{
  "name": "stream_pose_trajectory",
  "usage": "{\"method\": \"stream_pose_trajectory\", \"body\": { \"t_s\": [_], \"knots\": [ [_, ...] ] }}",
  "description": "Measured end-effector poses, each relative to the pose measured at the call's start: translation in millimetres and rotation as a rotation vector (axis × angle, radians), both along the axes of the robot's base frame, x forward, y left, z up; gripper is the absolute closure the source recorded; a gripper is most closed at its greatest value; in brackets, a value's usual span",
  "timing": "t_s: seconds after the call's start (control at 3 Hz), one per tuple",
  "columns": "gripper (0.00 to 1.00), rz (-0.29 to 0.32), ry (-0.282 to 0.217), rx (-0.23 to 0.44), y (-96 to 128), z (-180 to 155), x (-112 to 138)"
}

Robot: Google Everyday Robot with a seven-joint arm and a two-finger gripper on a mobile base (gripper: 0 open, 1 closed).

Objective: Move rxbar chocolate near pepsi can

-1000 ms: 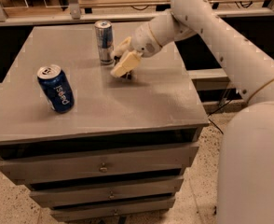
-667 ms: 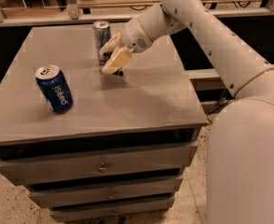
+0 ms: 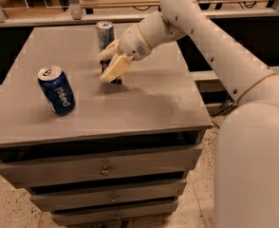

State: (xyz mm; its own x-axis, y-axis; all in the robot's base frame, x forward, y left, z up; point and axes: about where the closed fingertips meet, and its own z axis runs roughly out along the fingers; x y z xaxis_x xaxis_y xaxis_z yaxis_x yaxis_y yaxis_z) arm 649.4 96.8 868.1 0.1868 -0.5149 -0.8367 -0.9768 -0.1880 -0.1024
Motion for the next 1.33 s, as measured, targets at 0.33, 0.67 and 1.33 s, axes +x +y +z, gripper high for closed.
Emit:
{"method": "stream_pose_trajectory", "body": {
  "t_s": [0.33, 0.67, 1.33],
  "knots": [
    [1.0, 0.065, 0.021, 0.015, 8.0, 3.6, -36.5],
    [1.0, 0.162, 0.014, -0.006, 34.8, 11.8, -64.1],
    [1.0, 0.203, 0.017, -0.032, 51.8, 0.8, -64.7]
  ]
}}
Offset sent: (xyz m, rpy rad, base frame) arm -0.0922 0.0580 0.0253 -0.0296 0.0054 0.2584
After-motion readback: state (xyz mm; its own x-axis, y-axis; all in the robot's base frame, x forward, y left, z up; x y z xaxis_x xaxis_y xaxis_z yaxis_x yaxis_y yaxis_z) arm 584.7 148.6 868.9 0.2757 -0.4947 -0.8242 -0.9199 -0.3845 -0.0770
